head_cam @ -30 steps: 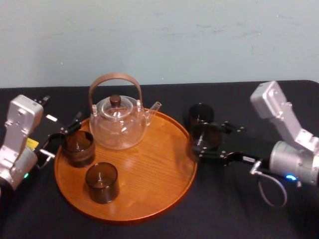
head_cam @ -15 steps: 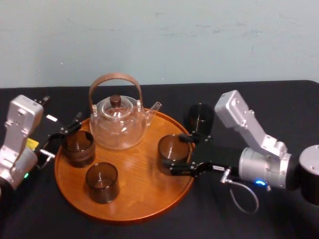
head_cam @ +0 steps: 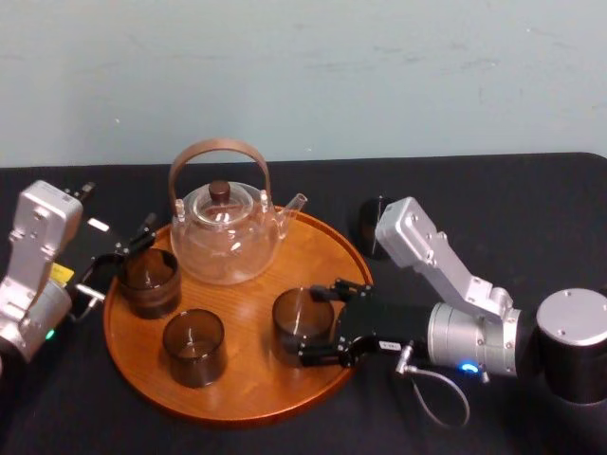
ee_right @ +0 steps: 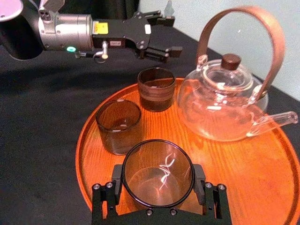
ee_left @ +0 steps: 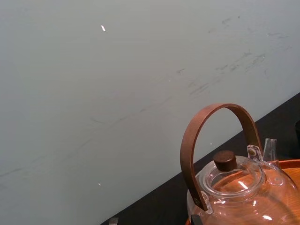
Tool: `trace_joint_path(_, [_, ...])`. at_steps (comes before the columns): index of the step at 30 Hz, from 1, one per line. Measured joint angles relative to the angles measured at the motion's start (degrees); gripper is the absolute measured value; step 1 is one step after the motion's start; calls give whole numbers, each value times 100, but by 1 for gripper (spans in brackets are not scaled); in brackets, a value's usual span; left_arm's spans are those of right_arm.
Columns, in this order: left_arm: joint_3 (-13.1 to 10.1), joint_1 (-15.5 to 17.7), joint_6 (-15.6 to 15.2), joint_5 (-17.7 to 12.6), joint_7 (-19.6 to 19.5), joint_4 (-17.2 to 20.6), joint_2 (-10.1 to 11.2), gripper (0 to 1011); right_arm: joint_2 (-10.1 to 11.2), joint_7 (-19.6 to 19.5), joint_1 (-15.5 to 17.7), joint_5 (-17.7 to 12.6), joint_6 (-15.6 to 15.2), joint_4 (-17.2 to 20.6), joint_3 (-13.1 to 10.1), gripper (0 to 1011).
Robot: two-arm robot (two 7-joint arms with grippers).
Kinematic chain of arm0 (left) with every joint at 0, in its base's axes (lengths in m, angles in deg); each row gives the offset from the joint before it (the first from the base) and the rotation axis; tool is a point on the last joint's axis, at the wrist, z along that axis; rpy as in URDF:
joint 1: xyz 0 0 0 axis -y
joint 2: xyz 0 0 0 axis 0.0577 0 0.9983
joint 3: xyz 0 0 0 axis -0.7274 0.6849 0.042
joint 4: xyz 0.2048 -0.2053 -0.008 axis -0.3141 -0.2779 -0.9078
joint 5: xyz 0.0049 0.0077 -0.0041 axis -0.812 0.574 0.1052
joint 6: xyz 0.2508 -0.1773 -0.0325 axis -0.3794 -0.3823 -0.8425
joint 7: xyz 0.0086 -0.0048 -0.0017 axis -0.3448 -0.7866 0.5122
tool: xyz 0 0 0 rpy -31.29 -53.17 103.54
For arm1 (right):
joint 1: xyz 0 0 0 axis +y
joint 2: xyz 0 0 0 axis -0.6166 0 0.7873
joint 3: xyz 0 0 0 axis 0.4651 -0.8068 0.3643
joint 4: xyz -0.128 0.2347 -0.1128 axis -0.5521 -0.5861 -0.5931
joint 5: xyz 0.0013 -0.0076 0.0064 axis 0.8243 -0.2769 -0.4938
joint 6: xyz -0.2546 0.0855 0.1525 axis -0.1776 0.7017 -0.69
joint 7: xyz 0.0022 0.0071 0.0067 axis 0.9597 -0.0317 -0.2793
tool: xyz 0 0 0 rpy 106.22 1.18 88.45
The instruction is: Pick up the glass from the table and place it on the tray.
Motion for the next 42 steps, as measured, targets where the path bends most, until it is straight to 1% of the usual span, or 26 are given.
trace_joint_path(3, [0, 0, 0, 0, 0, 0, 0, 1001, -15, 17, -13, -22, 7, -84, 71, 905])
trace_joint_path(8, [0, 0, 0, 0, 0, 0, 0, 1001, -38, 17, -18, -43, 25, -188, 124, 904])
trace_joint_path(20, [0, 0, 0, 0, 0, 0, 0, 1001, -137, -37, -61, -100, 94, -425, 171, 905])
trace_joint_path(27, [0, 0, 0, 0, 0, 0, 0, 1001, -149, -69, -67, -96, 134, -465, 186, 905])
trace_joint_path(29, [0, 0, 0, 0, 0, 0, 0, 1001, -143, -98, -67, -55, 165, -465, 201, 905])
trace_joint_path(39, [0, 0, 0, 0, 0, 0, 0, 1002, -141, -96, -67, -51, 162, -464, 194, 905])
trace_joint_path(42, [0, 0, 0, 0, 0, 0, 0, 1001, -141, -94, -67, -55, 159, -462, 192, 950])
